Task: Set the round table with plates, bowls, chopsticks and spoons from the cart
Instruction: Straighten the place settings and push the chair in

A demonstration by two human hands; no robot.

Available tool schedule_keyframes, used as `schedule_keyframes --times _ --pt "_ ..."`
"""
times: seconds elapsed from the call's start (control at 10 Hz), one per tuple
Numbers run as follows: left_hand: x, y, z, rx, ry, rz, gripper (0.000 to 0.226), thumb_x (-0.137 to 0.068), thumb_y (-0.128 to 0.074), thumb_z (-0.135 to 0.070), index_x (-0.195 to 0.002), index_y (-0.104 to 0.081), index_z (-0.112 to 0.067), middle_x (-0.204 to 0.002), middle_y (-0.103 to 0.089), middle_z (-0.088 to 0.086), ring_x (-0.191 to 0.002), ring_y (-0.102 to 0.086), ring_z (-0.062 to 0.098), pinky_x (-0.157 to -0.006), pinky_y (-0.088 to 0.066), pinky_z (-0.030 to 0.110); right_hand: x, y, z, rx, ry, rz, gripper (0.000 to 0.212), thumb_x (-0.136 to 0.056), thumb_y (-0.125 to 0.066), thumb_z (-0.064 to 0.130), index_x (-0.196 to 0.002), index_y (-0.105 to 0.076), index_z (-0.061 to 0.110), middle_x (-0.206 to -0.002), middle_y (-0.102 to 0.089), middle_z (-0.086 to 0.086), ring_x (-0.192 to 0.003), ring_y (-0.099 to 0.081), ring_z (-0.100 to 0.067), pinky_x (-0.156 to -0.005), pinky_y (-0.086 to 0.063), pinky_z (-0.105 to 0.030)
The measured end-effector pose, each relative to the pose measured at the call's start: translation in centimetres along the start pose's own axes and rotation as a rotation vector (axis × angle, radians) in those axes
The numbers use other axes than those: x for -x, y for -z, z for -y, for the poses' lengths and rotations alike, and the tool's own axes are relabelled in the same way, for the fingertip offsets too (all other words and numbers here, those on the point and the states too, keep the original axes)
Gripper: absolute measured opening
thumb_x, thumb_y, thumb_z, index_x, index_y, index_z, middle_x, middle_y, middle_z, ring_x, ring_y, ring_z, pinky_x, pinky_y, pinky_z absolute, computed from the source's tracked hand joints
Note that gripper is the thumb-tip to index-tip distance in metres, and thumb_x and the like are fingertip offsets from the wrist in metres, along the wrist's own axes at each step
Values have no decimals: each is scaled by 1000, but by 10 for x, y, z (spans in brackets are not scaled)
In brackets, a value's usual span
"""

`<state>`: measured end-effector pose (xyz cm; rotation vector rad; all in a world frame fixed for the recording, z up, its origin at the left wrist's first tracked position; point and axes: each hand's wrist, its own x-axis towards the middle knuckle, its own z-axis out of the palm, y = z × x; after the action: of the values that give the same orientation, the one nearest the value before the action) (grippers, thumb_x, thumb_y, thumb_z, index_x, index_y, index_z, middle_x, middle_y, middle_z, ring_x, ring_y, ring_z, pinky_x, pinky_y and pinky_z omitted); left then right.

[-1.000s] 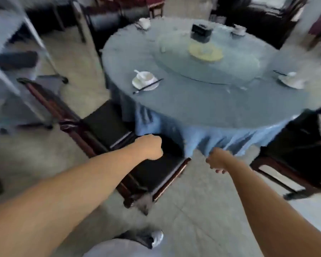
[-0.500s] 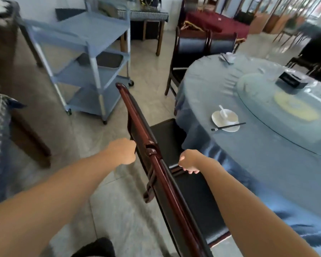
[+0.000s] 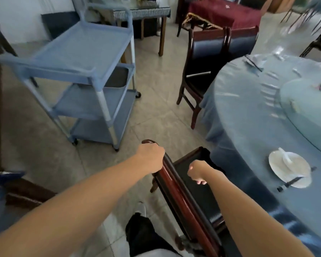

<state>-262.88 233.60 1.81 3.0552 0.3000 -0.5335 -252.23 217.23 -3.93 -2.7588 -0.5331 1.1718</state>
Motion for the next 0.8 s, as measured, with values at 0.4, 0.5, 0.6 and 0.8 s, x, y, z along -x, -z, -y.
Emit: schedule_keyframes --times 0.4,0.5,0.6,0.8 --pt "-204 62 246 99 243 30 21 -97 -43 -24 -81 -50 -13 -76 -49 1 -62 -47 17 -49 -33 31 -206 113 162 -219 -104 222 35 -100 -44 6 -134 -53 4 -128 -61 -12 -94 -72 -24 -66 -61 -33" --pt "-272 77 271 142 220 114 21 -93 -46 -20 -73 -47 -15 -75 -52 2 -63 -50 17 -48 -33 29 -252 151 189 -292 -110 166 28 -97 -52 11 -122 -59 2 -104 -67 -12 -93 -70 -27 -51 -55 -30" --pt "-339 92 281 116 100 170 20 -91 -46 -18 -71 -48 -15 -73 -50 1 -61 -48 17 -49 -32 27 -291 185 209 -402 -162 127 24 -98 -50 12 -117 -61 1 -109 -69 -13 -95 -72 -28 -58 -57 -32" --pt "-450 121 302 5 -101 276 19 -96 -44 -19 -80 -50 -12 -80 -53 2 -75 -54 21 -56 -38 28 -346 233 240 -473 -274 16 28 -95 -56 15 -117 -64 0 -108 -71 -18 -97 -70 -32 -66 -54 -33"
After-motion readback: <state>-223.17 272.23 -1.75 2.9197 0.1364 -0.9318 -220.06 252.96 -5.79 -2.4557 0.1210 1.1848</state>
